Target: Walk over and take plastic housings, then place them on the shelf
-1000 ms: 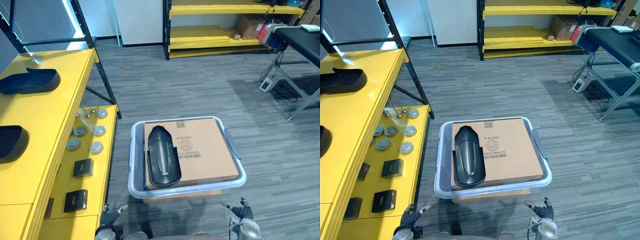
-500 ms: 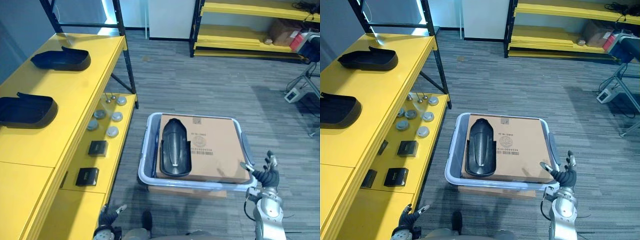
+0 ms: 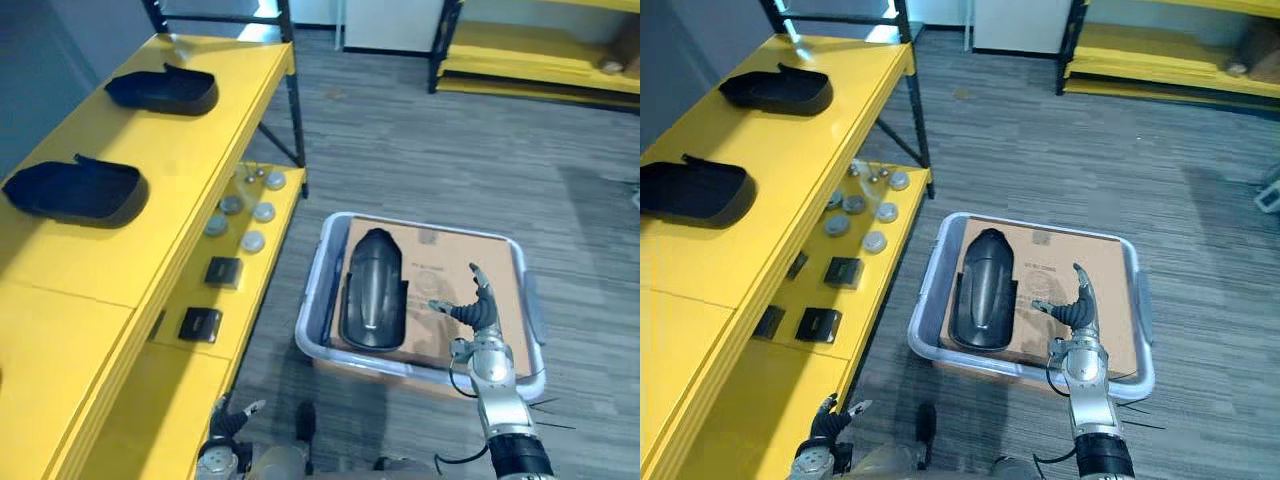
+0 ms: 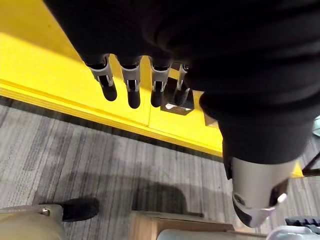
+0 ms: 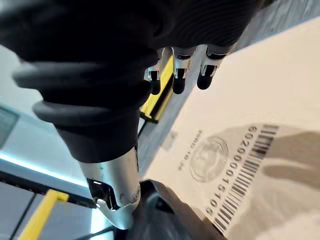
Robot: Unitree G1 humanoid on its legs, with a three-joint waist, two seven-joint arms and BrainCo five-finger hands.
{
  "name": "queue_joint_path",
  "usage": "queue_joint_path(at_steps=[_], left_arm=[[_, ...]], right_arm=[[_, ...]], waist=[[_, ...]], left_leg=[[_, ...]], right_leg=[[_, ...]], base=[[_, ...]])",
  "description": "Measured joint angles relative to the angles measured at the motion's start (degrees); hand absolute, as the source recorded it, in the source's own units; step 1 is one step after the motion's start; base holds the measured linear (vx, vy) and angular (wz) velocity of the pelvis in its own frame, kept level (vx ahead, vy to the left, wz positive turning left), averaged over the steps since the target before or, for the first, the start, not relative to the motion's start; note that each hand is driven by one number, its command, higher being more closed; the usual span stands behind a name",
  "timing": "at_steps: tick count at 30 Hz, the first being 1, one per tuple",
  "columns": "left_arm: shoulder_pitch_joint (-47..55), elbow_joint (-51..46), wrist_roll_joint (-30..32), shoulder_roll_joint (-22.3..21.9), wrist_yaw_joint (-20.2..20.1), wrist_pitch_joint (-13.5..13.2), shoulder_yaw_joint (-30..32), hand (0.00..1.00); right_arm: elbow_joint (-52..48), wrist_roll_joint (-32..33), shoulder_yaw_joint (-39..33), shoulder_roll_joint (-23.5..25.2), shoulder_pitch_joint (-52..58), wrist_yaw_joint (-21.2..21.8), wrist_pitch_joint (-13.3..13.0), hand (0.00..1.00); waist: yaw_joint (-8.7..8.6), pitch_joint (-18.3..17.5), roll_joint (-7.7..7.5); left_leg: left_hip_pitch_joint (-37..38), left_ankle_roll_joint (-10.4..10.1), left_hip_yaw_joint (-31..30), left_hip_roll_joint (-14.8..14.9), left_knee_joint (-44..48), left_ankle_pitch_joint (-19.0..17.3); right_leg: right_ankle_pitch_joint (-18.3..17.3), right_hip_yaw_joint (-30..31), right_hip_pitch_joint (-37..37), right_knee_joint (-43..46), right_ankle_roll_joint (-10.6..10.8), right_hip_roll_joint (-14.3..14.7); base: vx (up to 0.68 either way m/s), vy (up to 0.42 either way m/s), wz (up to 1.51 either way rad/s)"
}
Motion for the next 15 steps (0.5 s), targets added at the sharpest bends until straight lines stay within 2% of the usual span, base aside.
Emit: queue_joint_path(at_steps=[5,8,9,15], left_arm=[[-0.4,-1.6,0.0,0.0,0.3,0.0,-0.1,0.0],[-1.5,-1.8,-0.1,0.0,1.1,0.0,-0.1,0.0],[-1.9,-1.8,-0.1,0.0,1.4,0.0,-0.1,0.0],[-4.1,-1.8,-0.3,-0.2,1.8,0.0,-2.1,0.0]], right_arm=[[7.8,-0.6,0.1,2.2,-7.8,-1.5,1.3,0.0],[9.5,-1.6,0.4,3.2,-9.3,-3.9,2.2,0.0],[10.7,-2.3,-0.1,3.3,-10.1,-4.9,2.2,1.0],[16.8,-3.3,-2.5,2.1,-17.1,-7.5,3.5,1.0]], waist=[[0.45,3.6,-0.2],[1.43,5.4,-0.5],[1.71,5.7,-0.77],[1.83,7.4,-1.22]], left_leg=[[-1.8,0.0,-0.5,-0.1,0.3,0.2],[-3.0,0.0,-1.2,-0.3,1.1,0.3],[-3.2,0.0,-1.4,-0.3,1.1,0.3],[-4.6,-0.6,-2.5,0.0,0.9,1.6]], right_leg=[[0.0,-0.6,-0.7,-0.5,0.1,0.2],[0.1,-1.6,-1.1,-0.5,0.1,0.2],[0.1,-1.7,-1.2,-0.5,0.0,0.3],[0.2,-2.7,-2.2,-0.4,-0.2,0.9]], base=[[-0.02,-0.016,0.11],[-0.02,-0.007,0.14],[-0.03,-0.007,0.1],[-0.07,0.01,0.11]])
